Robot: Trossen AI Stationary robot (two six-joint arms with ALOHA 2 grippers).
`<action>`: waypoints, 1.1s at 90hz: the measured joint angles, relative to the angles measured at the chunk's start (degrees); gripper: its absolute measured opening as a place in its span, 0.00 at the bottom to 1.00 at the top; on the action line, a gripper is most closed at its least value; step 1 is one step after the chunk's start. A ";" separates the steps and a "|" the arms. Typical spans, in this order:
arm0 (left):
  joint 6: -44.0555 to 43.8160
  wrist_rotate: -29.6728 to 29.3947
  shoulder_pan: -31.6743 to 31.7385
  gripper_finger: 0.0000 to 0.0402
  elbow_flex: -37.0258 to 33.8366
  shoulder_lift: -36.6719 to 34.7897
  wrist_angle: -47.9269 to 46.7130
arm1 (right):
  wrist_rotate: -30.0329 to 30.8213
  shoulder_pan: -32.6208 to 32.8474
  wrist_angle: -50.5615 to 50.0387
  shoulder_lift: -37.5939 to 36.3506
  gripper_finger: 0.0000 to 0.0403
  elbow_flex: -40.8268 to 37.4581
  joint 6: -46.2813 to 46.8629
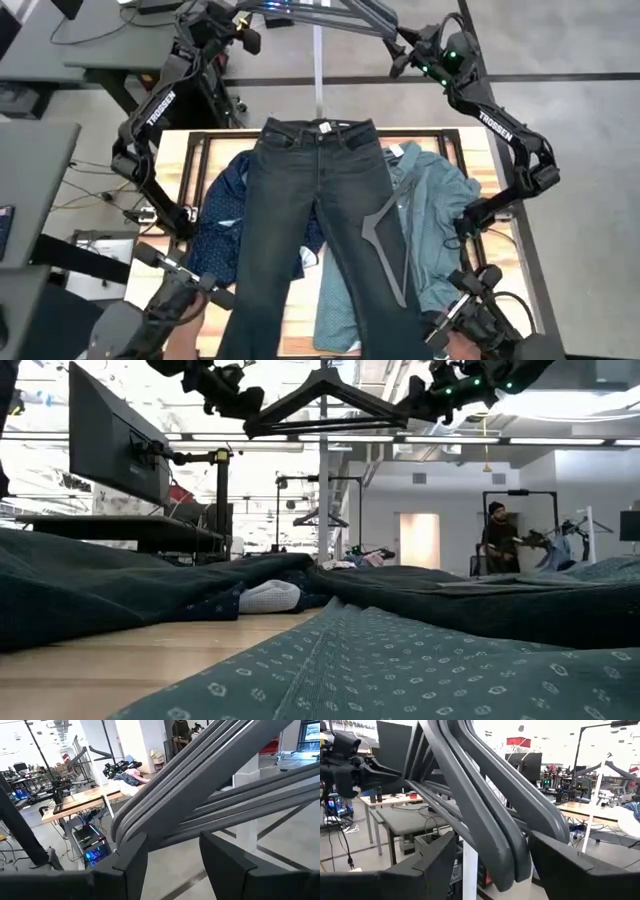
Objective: Hang clothes
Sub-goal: Remove the gray hanger from the rack
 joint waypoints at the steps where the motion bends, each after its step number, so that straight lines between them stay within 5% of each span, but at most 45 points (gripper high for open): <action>1: 0.00 -0.01 0.00 0.40 0.00 0.00 -0.01 | 0.01 0.01 0.01 -0.10 0.58 0.00 0.00; 99: 0.04 0.42 -0.04 0.40 0.00 0.00 0.36 | -0.56 2.65 2.54 2.74 0.58 -0.07 -0.39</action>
